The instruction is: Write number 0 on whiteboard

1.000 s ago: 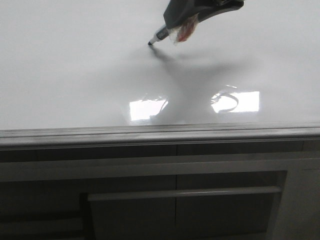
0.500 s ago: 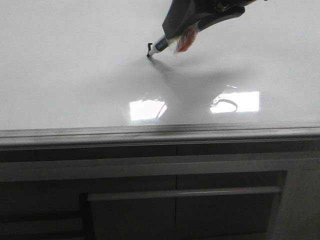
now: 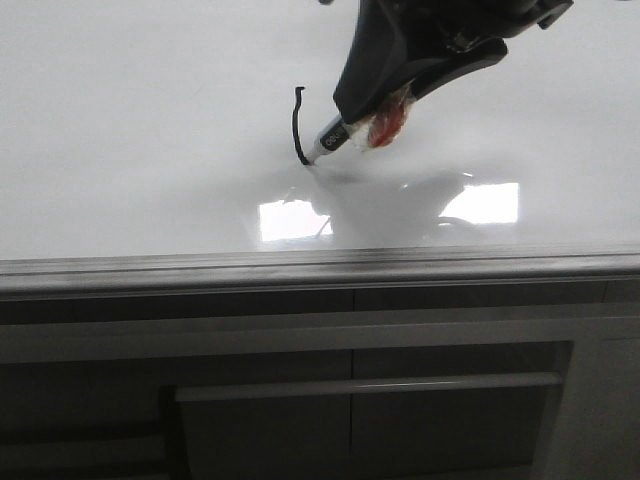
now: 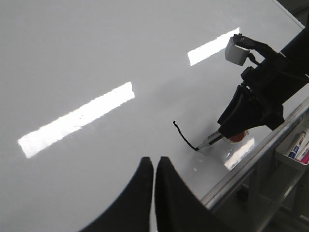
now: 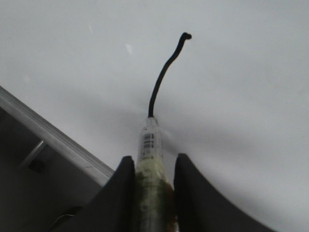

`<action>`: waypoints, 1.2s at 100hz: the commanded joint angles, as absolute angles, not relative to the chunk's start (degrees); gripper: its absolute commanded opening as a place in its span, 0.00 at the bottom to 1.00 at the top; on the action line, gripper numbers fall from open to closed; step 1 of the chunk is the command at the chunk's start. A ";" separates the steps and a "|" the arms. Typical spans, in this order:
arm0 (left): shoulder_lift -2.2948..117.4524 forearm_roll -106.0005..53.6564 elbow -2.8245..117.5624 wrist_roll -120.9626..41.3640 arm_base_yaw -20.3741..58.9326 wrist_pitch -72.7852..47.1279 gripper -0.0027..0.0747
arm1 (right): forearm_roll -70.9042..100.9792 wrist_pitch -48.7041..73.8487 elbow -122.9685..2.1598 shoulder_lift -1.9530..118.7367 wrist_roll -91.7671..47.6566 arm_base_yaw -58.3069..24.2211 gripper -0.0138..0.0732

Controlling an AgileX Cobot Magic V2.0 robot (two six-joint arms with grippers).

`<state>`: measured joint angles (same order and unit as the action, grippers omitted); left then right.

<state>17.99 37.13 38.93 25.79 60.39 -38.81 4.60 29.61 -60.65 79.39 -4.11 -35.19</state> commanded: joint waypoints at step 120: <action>18.60 38.64 40.26 26.40 60.67 -32.97 0.01 | -14.47 32.21 -68.32 78.06 6.68 -28.50 0.10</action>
<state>17.99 37.13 38.93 25.79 60.39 -37.43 -10.76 35.99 -66.19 77.38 6.35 -29.46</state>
